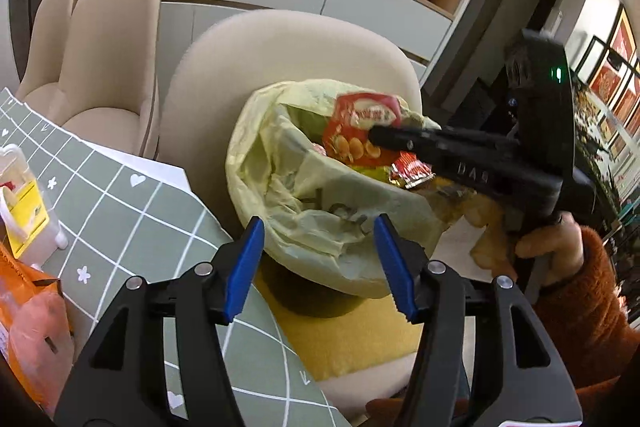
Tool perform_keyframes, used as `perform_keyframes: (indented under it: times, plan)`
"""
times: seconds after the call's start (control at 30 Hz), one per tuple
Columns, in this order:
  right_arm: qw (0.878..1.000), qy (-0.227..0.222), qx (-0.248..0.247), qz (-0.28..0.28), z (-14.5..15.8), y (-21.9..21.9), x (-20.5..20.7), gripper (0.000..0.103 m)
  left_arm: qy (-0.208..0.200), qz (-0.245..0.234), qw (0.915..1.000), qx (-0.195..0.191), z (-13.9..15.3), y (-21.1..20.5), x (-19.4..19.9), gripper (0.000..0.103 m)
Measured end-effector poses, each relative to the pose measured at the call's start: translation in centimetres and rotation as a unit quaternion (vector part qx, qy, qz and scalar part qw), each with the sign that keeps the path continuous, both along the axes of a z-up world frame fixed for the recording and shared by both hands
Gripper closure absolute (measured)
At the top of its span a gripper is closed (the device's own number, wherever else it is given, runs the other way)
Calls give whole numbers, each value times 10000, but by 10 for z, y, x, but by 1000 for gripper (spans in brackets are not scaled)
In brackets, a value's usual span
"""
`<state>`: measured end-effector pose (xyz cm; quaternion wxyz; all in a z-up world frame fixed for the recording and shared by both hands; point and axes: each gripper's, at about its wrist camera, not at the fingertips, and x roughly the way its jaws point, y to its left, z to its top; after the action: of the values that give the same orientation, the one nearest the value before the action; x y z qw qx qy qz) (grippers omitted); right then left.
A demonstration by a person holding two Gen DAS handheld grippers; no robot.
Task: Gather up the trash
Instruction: 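Open both tools over the bin to drop the yellow wrapper and red packet, then move both tools back to the table, reaching the right tool to a pink packet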
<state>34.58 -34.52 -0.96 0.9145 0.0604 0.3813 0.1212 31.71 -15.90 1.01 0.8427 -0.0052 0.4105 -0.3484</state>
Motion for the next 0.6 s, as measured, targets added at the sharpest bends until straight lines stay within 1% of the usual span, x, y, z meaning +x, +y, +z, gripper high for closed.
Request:
perform_keyframes:
  times: [0.03,0.07,0.13,0.17,0.2,0.33,0.5,0.53,0.57,0.6]
  plan:
    - [10000,1,-75,1,0,1,-1,96,16,36,10000,-43,0,3,1,48]
    - [9999,13,-144,14,0,2,-2,93,34,60,10000,-69,0,5,2,48]
    - [9994,14,-337,-32,1,4,-7,77,59,111,9999,-96,1,9,4,48]
    - [9993,9,-380,-47,2,5,-8,64,56,144,9998,-106,2,10,4,48]
    - [9991,-18,-409,-65,4,5,-12,62,44,176,9998,-119,3,12,4,48]
    - [9987,-201,-375,-295,16,-2,-30,62,-56,307,9993,-227,12,20,1,48]
    - [9963,-650,-453,-319,42,9,-60,62,-426,434,9976,-317,32,41,-17,48]
    - [9958,-722,-489,-281,47,15,-64,60,-524,514,9968,-314,36,51,-21,48]
    - [9954,-787,-513,-194,52,23,-69,56,-613,609,9958,-298,39,61,-26,48]
    - [9953,-810,-512,-112,54,30,-71,54,-675,682,9950,-274,41,70,-28,48]
